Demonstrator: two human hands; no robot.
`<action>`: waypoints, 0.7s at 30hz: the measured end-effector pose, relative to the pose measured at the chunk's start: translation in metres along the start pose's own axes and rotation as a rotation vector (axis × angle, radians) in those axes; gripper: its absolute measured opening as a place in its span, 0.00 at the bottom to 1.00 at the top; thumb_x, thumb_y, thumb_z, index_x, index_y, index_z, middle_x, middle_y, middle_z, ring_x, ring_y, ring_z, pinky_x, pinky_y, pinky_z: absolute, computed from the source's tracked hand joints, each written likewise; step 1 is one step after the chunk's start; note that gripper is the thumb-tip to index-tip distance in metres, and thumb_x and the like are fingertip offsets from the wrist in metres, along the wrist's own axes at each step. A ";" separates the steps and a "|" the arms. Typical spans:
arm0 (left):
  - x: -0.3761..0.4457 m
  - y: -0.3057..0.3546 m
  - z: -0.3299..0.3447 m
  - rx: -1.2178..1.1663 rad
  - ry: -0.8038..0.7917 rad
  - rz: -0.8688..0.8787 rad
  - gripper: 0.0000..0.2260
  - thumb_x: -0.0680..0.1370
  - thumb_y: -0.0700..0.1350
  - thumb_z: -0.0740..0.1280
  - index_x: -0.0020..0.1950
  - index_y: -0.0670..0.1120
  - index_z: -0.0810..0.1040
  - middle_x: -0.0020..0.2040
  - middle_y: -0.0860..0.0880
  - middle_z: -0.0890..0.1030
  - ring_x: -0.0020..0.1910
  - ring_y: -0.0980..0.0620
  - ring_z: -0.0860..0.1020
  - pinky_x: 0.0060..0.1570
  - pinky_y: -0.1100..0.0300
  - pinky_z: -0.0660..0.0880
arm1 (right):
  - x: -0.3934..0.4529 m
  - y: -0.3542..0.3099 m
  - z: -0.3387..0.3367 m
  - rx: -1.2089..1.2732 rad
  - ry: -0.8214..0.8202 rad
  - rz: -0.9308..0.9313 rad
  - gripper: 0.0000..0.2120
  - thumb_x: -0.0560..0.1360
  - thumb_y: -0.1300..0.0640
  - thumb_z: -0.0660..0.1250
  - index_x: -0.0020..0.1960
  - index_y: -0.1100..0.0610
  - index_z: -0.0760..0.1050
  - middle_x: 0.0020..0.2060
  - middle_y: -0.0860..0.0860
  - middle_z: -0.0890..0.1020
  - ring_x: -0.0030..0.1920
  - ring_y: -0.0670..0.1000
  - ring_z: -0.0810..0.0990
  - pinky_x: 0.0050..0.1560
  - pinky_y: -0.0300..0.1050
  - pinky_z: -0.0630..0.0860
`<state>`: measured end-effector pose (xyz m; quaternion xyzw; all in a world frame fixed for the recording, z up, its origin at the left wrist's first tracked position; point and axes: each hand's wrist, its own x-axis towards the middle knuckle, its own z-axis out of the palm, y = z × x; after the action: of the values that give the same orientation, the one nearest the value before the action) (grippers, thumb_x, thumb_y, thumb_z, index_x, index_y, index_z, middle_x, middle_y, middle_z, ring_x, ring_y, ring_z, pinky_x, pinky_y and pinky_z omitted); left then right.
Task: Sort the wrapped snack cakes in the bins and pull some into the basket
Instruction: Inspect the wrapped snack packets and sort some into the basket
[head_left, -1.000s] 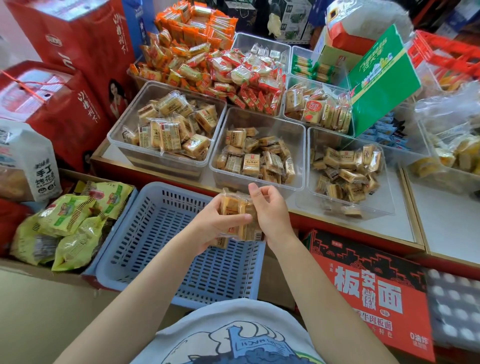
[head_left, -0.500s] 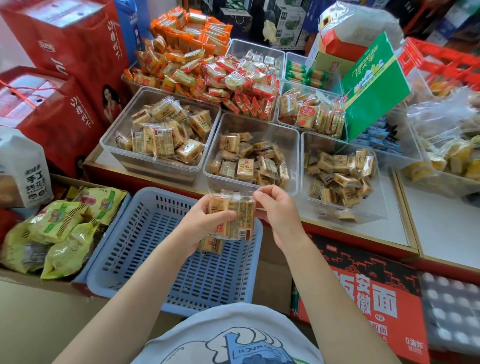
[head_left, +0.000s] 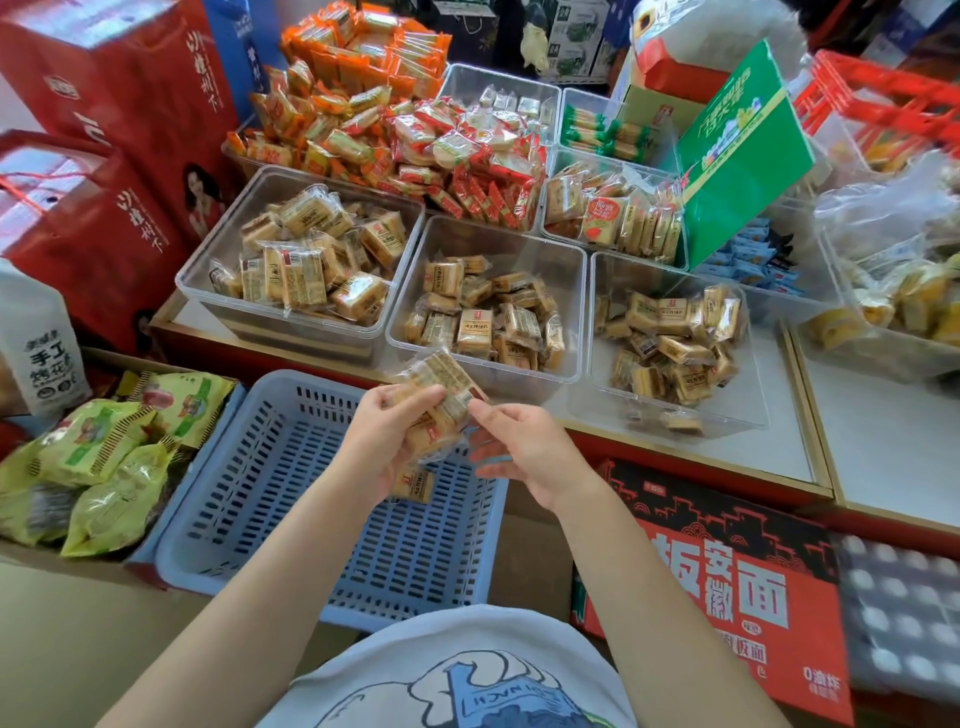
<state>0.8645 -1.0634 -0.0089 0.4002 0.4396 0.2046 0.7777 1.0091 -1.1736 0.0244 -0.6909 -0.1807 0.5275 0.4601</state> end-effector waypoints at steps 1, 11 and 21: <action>0.001 -0.003 0.004 0.010 -0.004 0.010 0.28 0.73 0.48 0.78 0.68 0.38 0.74 0.58 0.38 0.85 0.52 0.42 0.86 0.43 0.53 0.84 | 0.001 0.002 -0.001 0.034 -0.004 -0.011 0.18 0.80 0.48 0.70 0.57 0.64 0.80 0.43 0.53 0.82 0.40 0.50 0.82 0.40 0.44 0.81; 0.003 -0.025 0.055 0.021 0.157 0.090 0.29 0.72 0.46 0.80 0.68 0.44 0.71 0.59 0.43 0.83 0.56 0.45 0.85 0.54 0.47 0.83 | 0.001 0.006 -0.034 0.306 0.079 -0.002 0.11 0.80 0.57 0.70 0.56 0.64 0.80 0.41 0.54 0.86 0.39 0.50 0.85 0.40 0.44 0.82; 0.016 -0.041 0.122 -0.096 0.082 0.045 0.43 0.62 0.56 0.83 0.71 0.40 0.72 0.60 0.39 0.84 0.57 0.40 0.85 0.58 0.41 0.81 | 0.002 0.004 -0.105 0.600 0.031 0.069 0.04 0.80 0.59 0.69 0.50 0.61 0.79 0.36 0.52 0.82 0.30 0.46 0.77 0.32 0.37 0.78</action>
<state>0.9752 -1.1308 -0.0144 0.3636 0.4516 0.2590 0.7725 1.1028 -1.2210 0.0217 -0.5376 0.0138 0.5621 0.6283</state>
